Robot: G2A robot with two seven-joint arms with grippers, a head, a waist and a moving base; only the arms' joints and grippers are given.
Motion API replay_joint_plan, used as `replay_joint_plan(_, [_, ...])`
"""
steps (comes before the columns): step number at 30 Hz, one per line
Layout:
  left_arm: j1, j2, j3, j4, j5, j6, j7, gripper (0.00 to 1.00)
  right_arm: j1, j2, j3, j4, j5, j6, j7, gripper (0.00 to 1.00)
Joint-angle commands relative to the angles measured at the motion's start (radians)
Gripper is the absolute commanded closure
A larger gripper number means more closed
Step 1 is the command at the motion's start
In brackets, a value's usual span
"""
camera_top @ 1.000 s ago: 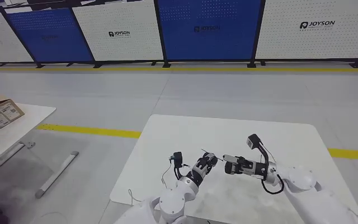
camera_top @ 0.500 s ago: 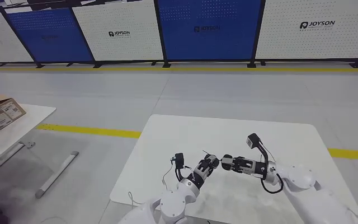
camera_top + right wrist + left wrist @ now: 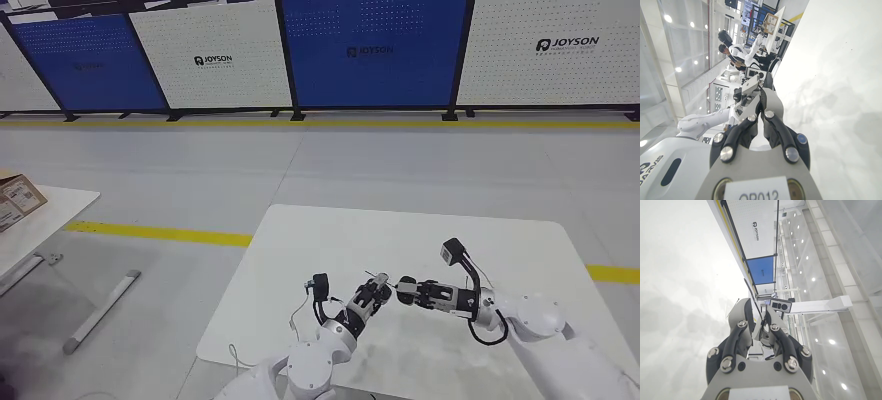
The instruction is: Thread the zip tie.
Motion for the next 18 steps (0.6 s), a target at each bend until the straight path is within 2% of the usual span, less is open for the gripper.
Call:
replay_joint_plan(1, [0.0, 0.0, 0.0, 0.0, 0.0, 0.0, 0.0, 0.0, 0.0, 0.0, 0.0, 0.0, 0.0, 0.0, 0.0, 1.0])
replay_joint_plan(4, [0.0, 0.0, 0.0, 0.0, 0.0, 0.0, 0.0, 0.0, 0.0, 0.0, 0.0, 0.0, 0.0, 0.0, 0.0, 1.0])
replay_joint_plan(8, [0.007, 0.004, -0.012, 0.007, 0.027, -0.014, -0.091, 0.0, 0.0, 0.0, 0.0, 0.0, 0.0, 0.0, 0.0, 1.0])
replay_joint_plan(9, [0.008, 0.007, -0.026, 0.009, 0.018, -0.016, -0.125, 0.0, 0.0, 0.0, 0.0, 0.0, 0.0, 0.0, 0.0, 1.0])
replay_joint_plan(11, [0.009, 0.019, -0.064, 0.011, 0.012, 0.011, -0.228, 0.0, 0.0, 0.0, 0.0, 0.0, 0.0, 0.0, 0.0, 1.0])
replay_joint_plan(14, [0.029, 0.04, -0.127, 0.002, 0.015, 0.026, -0.355, 0.0, 0.0, 0.0, 0.0, 0.0, 0.0, 0.0, 0.0, 1.0])
replay_joint_plan(16, [0.041, 0.048, -0.166, -0.002, 0.017, 0.032, -0.372, 0.0, 0.0, 0.0, 0.0, 0.0, 0.0, 0.0, 0.0, 1.0])
replay_joint_plan(18, [0.041, 0.048, -0.166, -0.002, 0.017, 0.032, -0.372, 0.0, 0.0, 0.0, 0.0, 0.0, 0.0, 0.0, 0.0, 1.0])
